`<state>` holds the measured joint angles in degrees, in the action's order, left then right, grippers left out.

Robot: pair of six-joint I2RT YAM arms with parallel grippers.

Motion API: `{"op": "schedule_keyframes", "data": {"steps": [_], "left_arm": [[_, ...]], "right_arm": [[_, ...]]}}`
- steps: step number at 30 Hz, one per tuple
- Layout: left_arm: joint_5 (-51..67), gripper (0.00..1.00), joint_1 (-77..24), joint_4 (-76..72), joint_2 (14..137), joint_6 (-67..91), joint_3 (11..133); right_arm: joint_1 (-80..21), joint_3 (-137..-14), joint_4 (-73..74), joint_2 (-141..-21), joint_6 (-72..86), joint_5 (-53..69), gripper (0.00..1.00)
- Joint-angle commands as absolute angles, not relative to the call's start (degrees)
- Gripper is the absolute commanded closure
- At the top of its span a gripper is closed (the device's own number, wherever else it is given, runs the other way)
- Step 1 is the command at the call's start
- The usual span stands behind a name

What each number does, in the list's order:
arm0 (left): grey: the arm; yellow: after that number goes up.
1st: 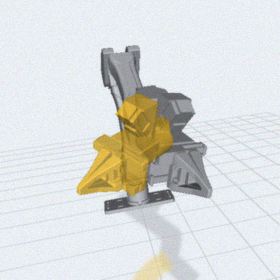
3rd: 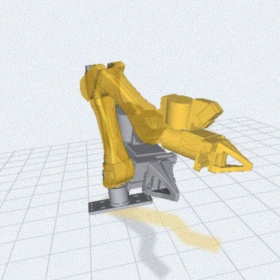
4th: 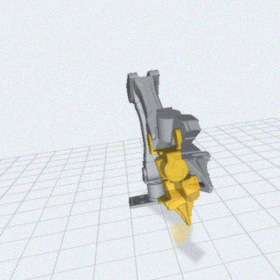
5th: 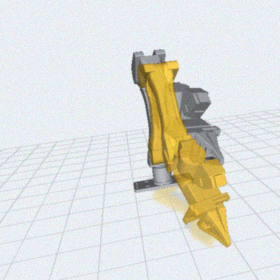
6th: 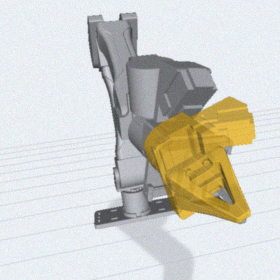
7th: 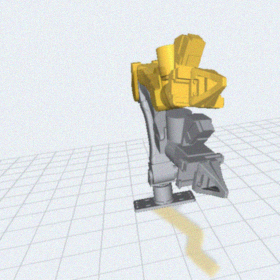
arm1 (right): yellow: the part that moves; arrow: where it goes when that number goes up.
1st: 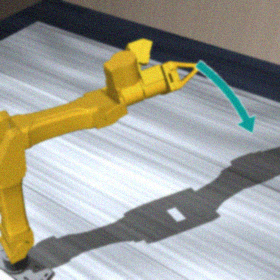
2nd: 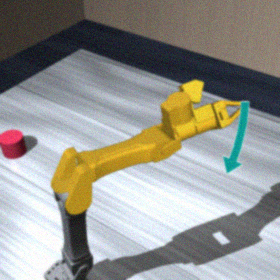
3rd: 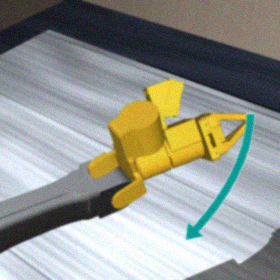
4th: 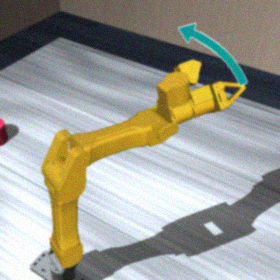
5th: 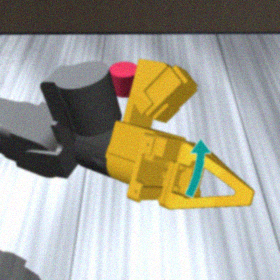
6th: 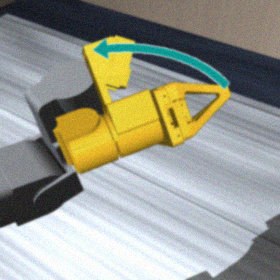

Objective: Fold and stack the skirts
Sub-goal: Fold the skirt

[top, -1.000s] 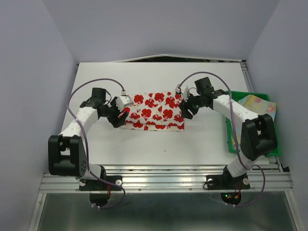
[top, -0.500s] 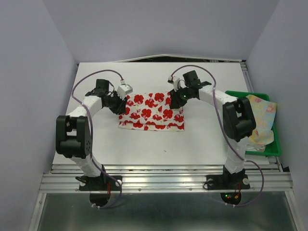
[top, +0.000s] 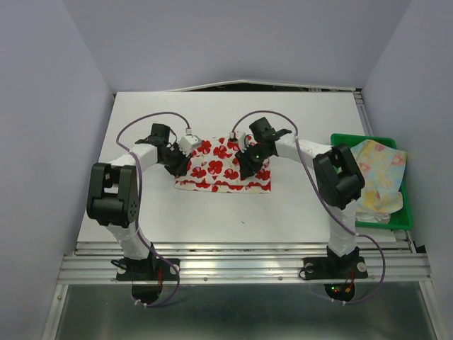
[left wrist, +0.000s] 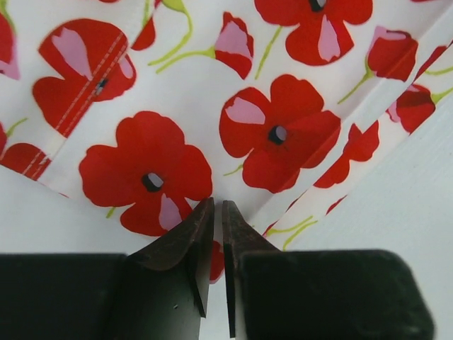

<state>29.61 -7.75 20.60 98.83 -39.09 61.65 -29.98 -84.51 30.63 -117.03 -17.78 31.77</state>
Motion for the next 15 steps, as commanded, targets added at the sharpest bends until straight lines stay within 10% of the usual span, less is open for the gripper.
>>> {"op": "schedule_keyframes", "data": {"steps": [1, 15], "left_arm": [[29.2, 0.80, -8.3, 23.2, 94.8, -43.3, 58.1], [30.1, 0.79, -9.6, 21.6, 85.3, -49.3, 49.7]], "right_arm": [[-31.1, -82.1, 34.5, -113.6, -20.5, 33.0, 0.70], [-33.3, -77.8, 38.3, -107.8, -22.4, 33.7, 0.77]]}}
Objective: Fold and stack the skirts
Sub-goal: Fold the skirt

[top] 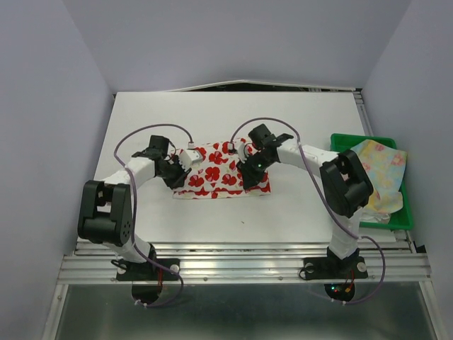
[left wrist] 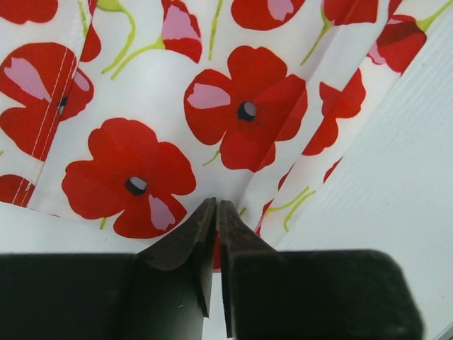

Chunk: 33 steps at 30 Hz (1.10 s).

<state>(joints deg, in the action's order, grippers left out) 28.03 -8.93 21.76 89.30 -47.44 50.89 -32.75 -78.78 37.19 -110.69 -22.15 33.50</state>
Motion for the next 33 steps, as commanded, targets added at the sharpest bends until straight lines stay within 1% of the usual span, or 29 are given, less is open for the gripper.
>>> {"op": "schedule_keyframes", "data": {"steps": [1, 2, 3, 4, 6, 7, 8, 9, 11, 12, 15, 19, 22, 24, 27, 28, 30, 31, 33], "left_arm": [[31.5, 0.75, -9.6, 22.6, 84.3, -49.3, 49.9], [32.0, 0.73, -9.7, 23.2, 83.9, -49.5, 50.1], [32.1, 0.69, -9.8, 23.6, 83.2, -49.4, 50.4], [32.1, 0.67, -9.8, 23.7, 82.8, -49.4, 50.5], [32.5, 0.64, -10.1, 24.5, 82.0, -49.1, 51.8], [33.0, 0.60, -10.2, 25.9, 81.8, -49.3, 52.5], [33.7, 0.59, -11.1, 26.4, 81.7, -49.5, 53.3], [33.9, 0.56, -11.5, 27.1, 81.3, -49.7, 53.5], [32.5, 0.54, -13.7, 26.1, 81.2, -49.7, 53.4], [31.7, 0.52, -14.4, 24.5, 81.3, -49.7, 52.8], [28.7, 0.51, -15.6, 22.3, 82.8, -49.9, 52.5], [26.5, 0.46, -15.6, 20.0, 85.0, -49.4, 53.2], [26.0, 0.45, -15.7, 19.4, 86.2, -49.5, 53.3], [25.4, 0.47, -16.3, 19.3, 87.1, -50.1, 52.8], [24.7, 0.57, -16.6, 19.7, 88.0, -50.9, 52.0], [25.0, 0.65, -16.9, 19.9, 88.2, -51.1, 51.9], [25.0, 0.71, -17.1, 20.0, 88.2, -51.0, 51.4], [25.0, 0.79, -17.6, 19.9, 88.2, -50.6, 51.1], [24.9, 0.88, -18.2, 19.0, 88.1, -49.8, 50.7]], "right_arm": [[-33.3, -78.3, 38.1, -107.5, -21.6, 32.7, 0.76], [-33.3, -78.6, 38.0, -106.7, -21.2, 32.2, 0.75], [-33.3, -79.0, 37.9, -106.4, -20.0, 31.7, 0.70], [-33.3, -79.4, 37.9, -106.1, -19.2, 31.5, 0.68], [-33.3, -80.6, 37.5, -105.2, -16.3, 30.9, 0.64], [-33.3, -80.9, 37.2, -104.8, -15.0, 30.1, 0.64], [-33.3, -80.6, 36.2, -104.2, -13.1, 29.9, 0.64], [-33.3, -79.6, 34.3, -102.0, -6.7, 29.4, 0.68], [-33.3, -75.6, 29.2, -98.4, -0.2, 27.5, 0.72], [-33.3, -70.7, 24.2, -95.3, 6.3, 28.1, 0.72], [-33.3, -65.0, 22.1, -94.2, 14.0, 27.1, 0.73], [-33.3, -59.5, 20.7, -92.2, 14.9, 21.0, 0.73], [-33.3, -58.5, 20.5, -93.0, 14.3, 18.5, 0.75], [-32.8, -58.7, 20.3, -95.3, 13.1, 17.0, 0.79], [-31.3, -59.8, 20.0, -99.2, 11.9, 13.6, 0.85], [-30.0, -60.3, 19.6, -100.3, 11.6, 12.4, 0.85], [-28.5, -62.4, 19.0, -102.1, 10.6, 11.3, 0.88], [-27.3, -64.8, 18.6, -104.1, 10.2, 10.6, 0.88], [-26.1, -67.8, 18.5, -106.4, 8.9, 10.5, 0.89]]}}
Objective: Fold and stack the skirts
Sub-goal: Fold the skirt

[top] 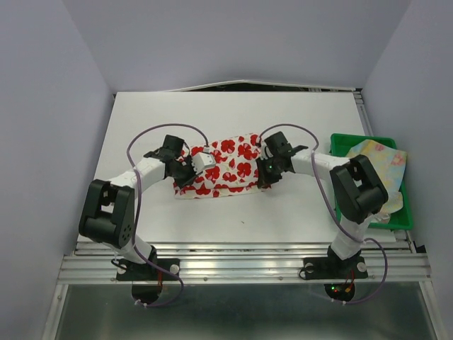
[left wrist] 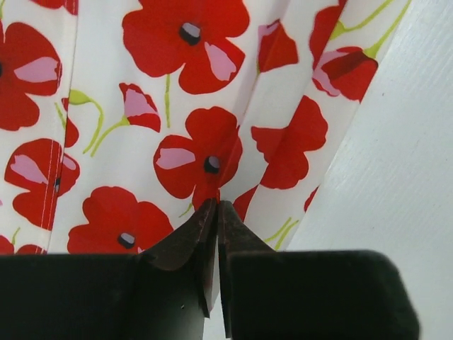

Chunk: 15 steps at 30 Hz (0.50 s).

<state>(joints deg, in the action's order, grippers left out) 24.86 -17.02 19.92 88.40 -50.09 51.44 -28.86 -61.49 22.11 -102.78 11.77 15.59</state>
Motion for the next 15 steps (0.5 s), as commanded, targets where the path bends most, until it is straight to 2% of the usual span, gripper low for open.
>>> {"op": "schedule_keyframes", "data": {"steps": [1, 7, 10, 15], "left_arm": [[24.8, 0.98, -18.5, 18.5, 88.0, -49.3, 50.5], [22.7, 1.00, -21.6, 10.6, 87.5, -37.7, 49.2], [16.2, 1.00, -24.8, 5.8, 87.1, -30.2, 48.5], [1.5, 1.00, -29.3, 1.7, 90.6, -12.6, 50.6]], "right_arm": [[-26.1, -69.7, 18.5, -108.8, 8.4, 10.2, 0.89], [-23.5, -85.7, 17.6, -117.4, 5.0, 10.2, 0.90], [-22.9, -90.4, 17.8, -119.8, 5.3, 11.8, 0.89], [-21.6, -85.4, 17.7, -113.4, 11.8, 15.6, 0.74]]}}
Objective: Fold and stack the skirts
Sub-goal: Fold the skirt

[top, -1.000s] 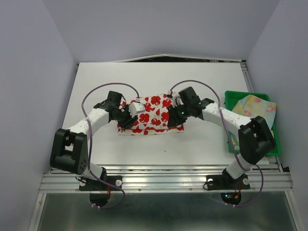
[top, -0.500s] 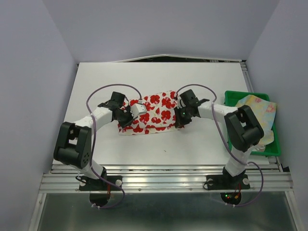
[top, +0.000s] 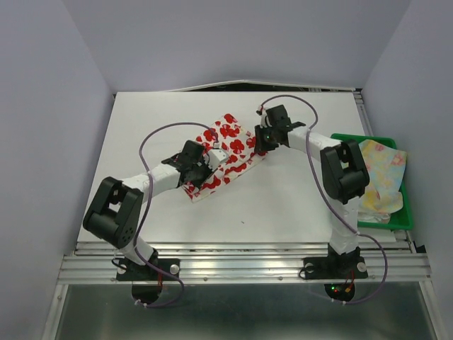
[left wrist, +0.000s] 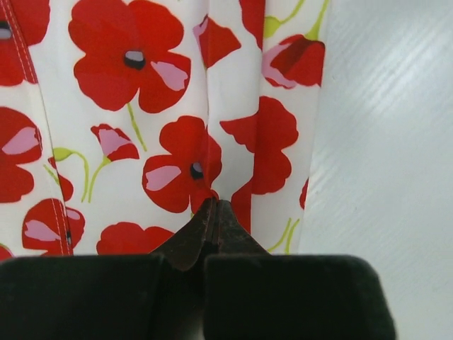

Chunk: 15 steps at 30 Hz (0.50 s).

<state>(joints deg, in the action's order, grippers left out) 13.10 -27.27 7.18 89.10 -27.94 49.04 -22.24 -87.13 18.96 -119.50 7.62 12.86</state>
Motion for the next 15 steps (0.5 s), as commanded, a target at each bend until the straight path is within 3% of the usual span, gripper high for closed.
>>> {"op": "schedule_keyframes", "data": {"steps": [1, 7, 11, 15], "left_arm": [[-0.6, 1.00, -29.8, 0.9, 91.4, -9.9, 51.2], [-12.9, 1.00, -37.5, -1.8, 94.2, -6.1, 52.2], [-17.7, 1.00, -40.9, -1.8, 95.4, -9.2, 51.0], [-22.0, 1.00, -41.2, -3.2, 93.9, -11.7, 48.4]], "right_arm": [[-21.0, -84.0, 17.8, -110.4, 16.0, 15.6, 0.71], [-20.5, -71.7, 17.8, -106.5, 32.1, 23.7, 0.73], [-20.5, -68.0, 16.4, -111.1, 35.6, 30.7, 0.80], [-19.4, -66.7, 10.1, -114.7, 39.1, 30.2, 0.82]]}}
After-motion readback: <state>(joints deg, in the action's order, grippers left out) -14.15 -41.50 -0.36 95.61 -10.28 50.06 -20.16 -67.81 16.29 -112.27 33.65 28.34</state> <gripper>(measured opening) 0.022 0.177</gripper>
